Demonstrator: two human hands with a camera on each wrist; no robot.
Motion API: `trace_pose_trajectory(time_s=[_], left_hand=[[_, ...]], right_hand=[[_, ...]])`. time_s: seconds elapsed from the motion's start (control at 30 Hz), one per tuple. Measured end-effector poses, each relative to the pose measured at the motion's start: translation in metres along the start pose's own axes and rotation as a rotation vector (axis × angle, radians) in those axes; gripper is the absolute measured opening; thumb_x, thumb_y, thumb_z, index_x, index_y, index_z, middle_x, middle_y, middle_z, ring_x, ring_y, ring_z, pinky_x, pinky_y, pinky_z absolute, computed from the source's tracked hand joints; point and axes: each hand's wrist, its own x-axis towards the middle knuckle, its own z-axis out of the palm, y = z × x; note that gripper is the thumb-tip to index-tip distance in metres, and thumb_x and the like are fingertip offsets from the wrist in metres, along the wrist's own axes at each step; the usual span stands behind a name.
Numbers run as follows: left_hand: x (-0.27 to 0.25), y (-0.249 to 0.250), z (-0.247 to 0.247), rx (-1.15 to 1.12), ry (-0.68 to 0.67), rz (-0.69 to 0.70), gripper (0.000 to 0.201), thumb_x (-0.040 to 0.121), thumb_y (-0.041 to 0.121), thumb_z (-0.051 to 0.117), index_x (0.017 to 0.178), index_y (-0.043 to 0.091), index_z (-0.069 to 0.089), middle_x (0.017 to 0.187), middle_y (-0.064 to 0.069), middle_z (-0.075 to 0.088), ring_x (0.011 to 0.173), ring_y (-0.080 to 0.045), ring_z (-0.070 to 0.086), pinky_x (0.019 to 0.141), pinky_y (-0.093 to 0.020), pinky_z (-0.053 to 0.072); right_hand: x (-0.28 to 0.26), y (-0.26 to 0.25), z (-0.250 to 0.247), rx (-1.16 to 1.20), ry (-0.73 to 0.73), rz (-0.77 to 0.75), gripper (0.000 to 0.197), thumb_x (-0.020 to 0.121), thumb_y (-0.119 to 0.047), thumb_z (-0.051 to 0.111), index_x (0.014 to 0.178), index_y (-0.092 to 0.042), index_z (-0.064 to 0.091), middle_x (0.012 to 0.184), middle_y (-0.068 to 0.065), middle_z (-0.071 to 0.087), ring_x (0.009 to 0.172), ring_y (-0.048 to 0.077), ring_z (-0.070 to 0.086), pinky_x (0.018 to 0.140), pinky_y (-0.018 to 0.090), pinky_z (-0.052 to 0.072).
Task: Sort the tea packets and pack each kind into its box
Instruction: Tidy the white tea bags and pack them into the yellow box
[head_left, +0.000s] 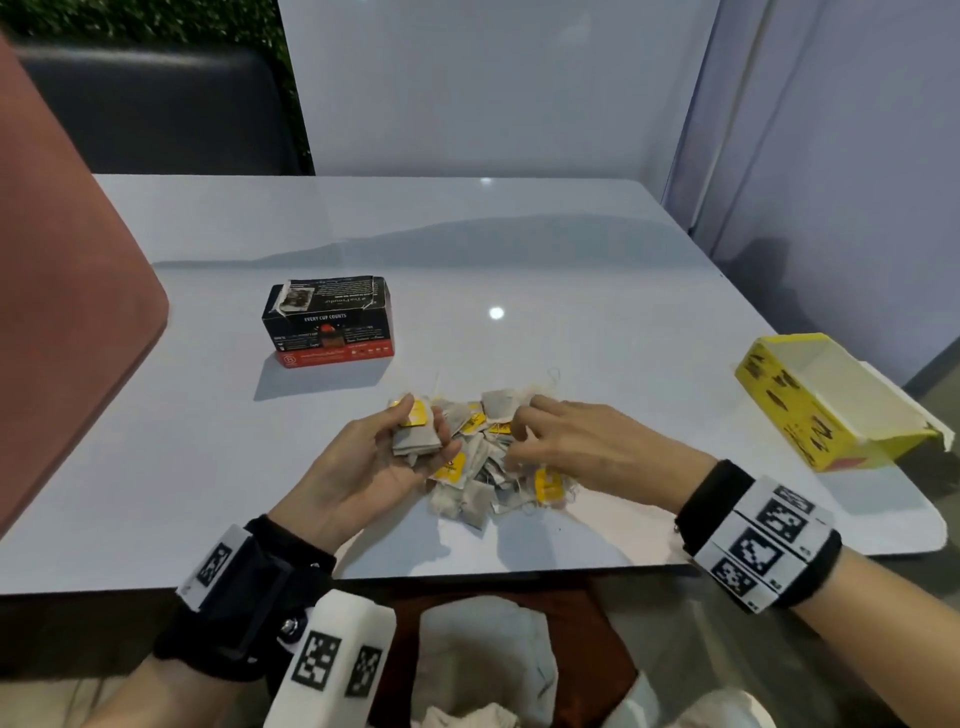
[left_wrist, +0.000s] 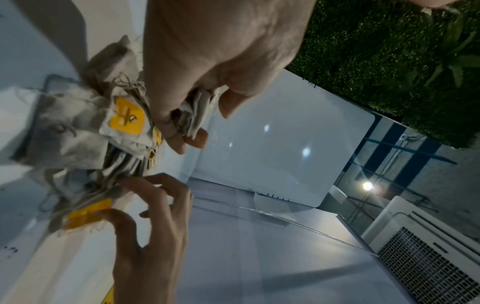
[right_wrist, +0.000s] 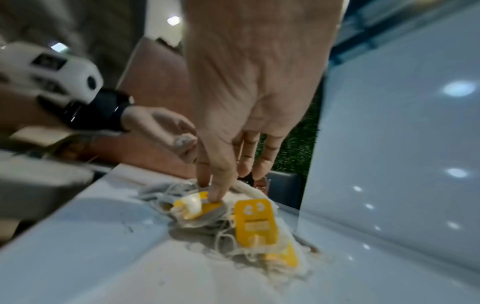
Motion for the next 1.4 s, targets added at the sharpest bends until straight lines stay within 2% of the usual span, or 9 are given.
trace_pose_trajectory(time_s=[0.27,0.43,0.57,0.7,0.8,0.97,1.17,1.27,1.4], left_hand=[[-0.008,0.009,-0.010,-0.056,0.023,0.020,0.016,0.091,0.011,0.046,0.106,0.007,0.048,0.082,-0.013,0.060,0.080,-0.021,0.059,0.082,-0.041,0.054],[-0.008,0.007,-0.014,-0.052,0.038,0.017,0.008,0.087,0.012,0.048,0.091,0.006,0.052,0.082,-0.013,0.061,0.073,-0.021,0.064,0.080,-0.041,0.055],[-0.006,-0.002,-0.005,-0.046,0.015,-0.036,0.010,0.088,0.014,0.048,0.089,0.007,0.055,0.081,-0.013,0.062,0.076,-0.023,0.063,0.076,-0.038,0.056],[-0.004,-0.013,0.006,-0.020,0.018,-0.096,0.022,0.093,0.018,0.046,0.096,0.000,0.059,0.078,-0.014,0.064,0.073,-0.024,0.064,0.069,-0.034,0.057],[-0.006,-0.019,0.013,0.000,0.001,-0.114,0.023,0.093,0.017,0.046,0.092,0.000,0.061,0.080,-0.013,0.064,0.080,-0.025,0.062,0.069,-0.033,0.058],[-0.009,-0.023,0.031,0.014,-0.114,-0.073,0.039,0.089,0.031,0.048,0.109,-0.001,0.058,0.097,-0.016,0.062,0.093,-0.025,0.060,0.087,-0.036,0.052],[-0.009,-0.049,0.016,0.126,-0.130,-0.088,0.040,0.090,0.023,0.049,0.122,0.002,0.058,0.127,-0.013,0.059,0.113,-0.024,0.057,0.088,-0.028,0.053],[-0.011,-0.048,0.001,0.113,-0.104,-0.108,0.025,0.081,0.011,0.054,0.101,0.002,0.066,0.096,-0.015,0.069,0.083,-0.021,0.067,0.065,-0.026,0.057],[-0.014,-0.036,-0.001,0.218,-0.135,-0.104,0.025,0.074,0.006,0.056,0.097,-0.001,0.061,0.081,-0.015,0.067,0.072,-0.021,0.067,0.063,-0.027,0.058]], right_hand=[[0.008,0.012,-0.002,-0.025,-0.002,-0.132,0.014,0.079,-0.014,0.067,0.089,-0.023,0.061,0.097,0.000,0.059,0.090,0.021,0.052,0.058,0.028,0.045],[0.000,0.023,-0.021,0.517,0.082,0.310,0.013,0.080,-0.026,0.070,0.079,-0.027,0.057,0.086,-0.005,0.057,0.079,0.008,0.051,0.067,0.028,0.047],[0.006,0.022,-0.028,1.010,0.288,0.609,0.014,0.079,-0.012,0.070,0.075,-0.014,0.057,0.069,0.007,0.065,0.053,0.010,0.052,0.049,0.022,0.044],[0.010,0.009,-0.020,1.704,0.530,0.792,0.010,0.078,-0.003,0.067,0.080,-0.007,0.058,0.064,0.005,0.065,0.061,0.018,0.061,0.056,0.021,0.053],[0.014,-0.003,-0.025,1.874,0.652,0.791,0.011,0.080,0.001,0.063,0.080,-0.007,0.055,0.068,0.005,0.067,0.069,0.023,0.067,0.063,0.023,0.056],[0.018,-0.029,-0.038,1.715,0.749,0.768,0.016,0.077,0.002,0.068,0.077,-0.009,0.057,0.073,0.006,0.066,0.064,0.014,0.061,0.059,0.022,0.049],[0.007,-0.062,-0.020,1.381,0.467,0.726,0.011,0.077,0.002,0.068,0.076,-0.009,0.068,0.070,0.000,0.068,0.058,0.006,0.062,0.057,0.018,0.048],[-0.006,-0.050,-0.015,1.082,0.472,0.731,0.017,0.080,-0.002,0.064,0.078,-0.019,0.067,0.077,-0.006,0.071,0.066,0.001,0.061,0.061,0.015,0.046],[-0.008,-0.030,0.005,0.698,0.293,0.539,0.043,0.081,-0.003,0.060,0.118,-0.025,0.055,0.106,-0.025,0.053,0.093,0.002,0.044,0.076,0.012,0.039]])
